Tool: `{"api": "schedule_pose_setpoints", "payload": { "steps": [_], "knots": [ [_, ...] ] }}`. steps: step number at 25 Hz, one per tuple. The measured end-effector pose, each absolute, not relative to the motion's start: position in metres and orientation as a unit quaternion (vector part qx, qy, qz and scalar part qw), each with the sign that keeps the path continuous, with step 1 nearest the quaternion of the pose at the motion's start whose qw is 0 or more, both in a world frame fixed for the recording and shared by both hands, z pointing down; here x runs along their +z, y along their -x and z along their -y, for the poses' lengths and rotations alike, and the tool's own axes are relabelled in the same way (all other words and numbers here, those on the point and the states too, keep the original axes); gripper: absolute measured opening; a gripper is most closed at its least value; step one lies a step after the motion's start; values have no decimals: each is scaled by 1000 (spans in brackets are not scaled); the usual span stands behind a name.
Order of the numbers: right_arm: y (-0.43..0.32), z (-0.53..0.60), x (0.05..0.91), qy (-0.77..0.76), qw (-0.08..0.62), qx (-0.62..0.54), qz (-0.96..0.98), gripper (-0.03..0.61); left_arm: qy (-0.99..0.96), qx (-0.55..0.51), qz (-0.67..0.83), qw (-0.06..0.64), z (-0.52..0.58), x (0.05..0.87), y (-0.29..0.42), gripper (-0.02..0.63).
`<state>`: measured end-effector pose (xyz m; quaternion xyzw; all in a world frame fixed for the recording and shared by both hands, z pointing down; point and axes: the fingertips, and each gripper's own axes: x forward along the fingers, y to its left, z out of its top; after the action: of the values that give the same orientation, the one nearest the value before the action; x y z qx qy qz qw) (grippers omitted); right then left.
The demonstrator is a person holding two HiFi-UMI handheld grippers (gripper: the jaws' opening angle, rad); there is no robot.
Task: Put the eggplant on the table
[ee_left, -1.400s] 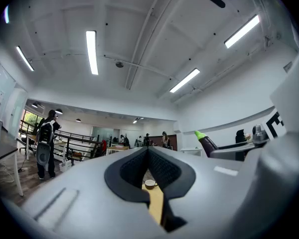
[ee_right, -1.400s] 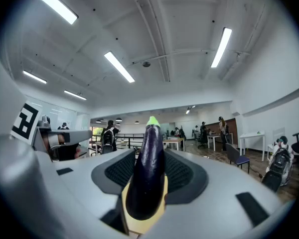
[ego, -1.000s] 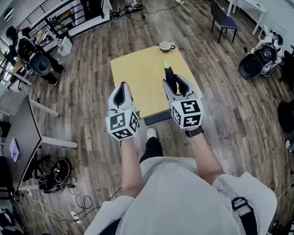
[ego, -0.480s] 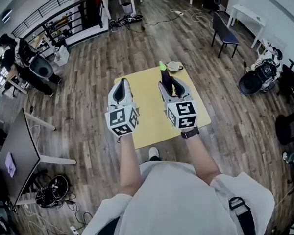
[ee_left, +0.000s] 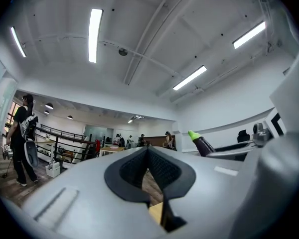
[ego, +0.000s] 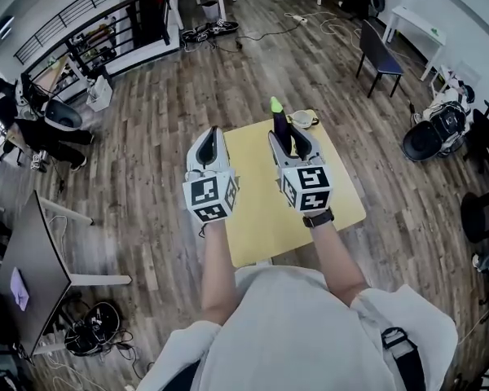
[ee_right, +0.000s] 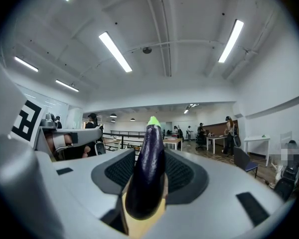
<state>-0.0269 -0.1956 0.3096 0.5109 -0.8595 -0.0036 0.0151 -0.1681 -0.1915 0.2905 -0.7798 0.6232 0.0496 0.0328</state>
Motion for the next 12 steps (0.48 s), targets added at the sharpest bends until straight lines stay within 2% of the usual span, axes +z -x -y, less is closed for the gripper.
{"api": "schedule_pose_setpoints", "payload": {
  "steps": [12],
  "knots": [
    [33, 245, 348, -531, 56, 15, 845, 187, 790, 52, -611, -17, 236, 332, 187, 9]
  ]
}}
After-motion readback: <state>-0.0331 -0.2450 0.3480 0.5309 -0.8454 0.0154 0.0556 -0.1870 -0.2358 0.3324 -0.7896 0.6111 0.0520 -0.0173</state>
